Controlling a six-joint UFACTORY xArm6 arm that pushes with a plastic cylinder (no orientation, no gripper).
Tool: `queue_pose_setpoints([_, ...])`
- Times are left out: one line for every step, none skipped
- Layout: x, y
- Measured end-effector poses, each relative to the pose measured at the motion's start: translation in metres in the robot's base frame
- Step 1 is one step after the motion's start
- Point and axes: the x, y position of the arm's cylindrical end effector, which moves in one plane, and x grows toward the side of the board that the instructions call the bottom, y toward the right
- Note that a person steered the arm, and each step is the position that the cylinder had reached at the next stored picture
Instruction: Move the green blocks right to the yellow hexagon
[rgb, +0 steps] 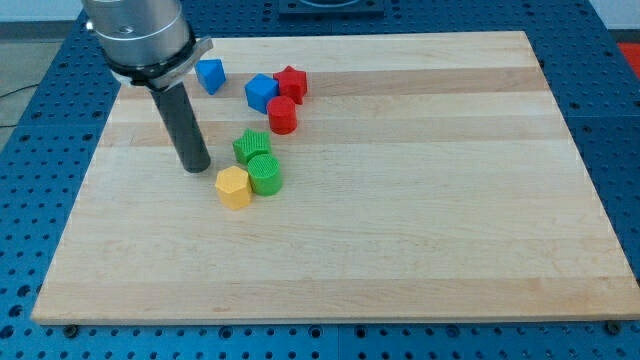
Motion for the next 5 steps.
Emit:
queue_pose_setpoints([0.024, 0.07])
queue_pose_setpoints([0.027, 0.073])
queue_pose_setpoints([0.017, 0.007])
queue_pose_setpoints([-0.034, 0.015])
queue_pose_setpoints([0.004, 0.075])
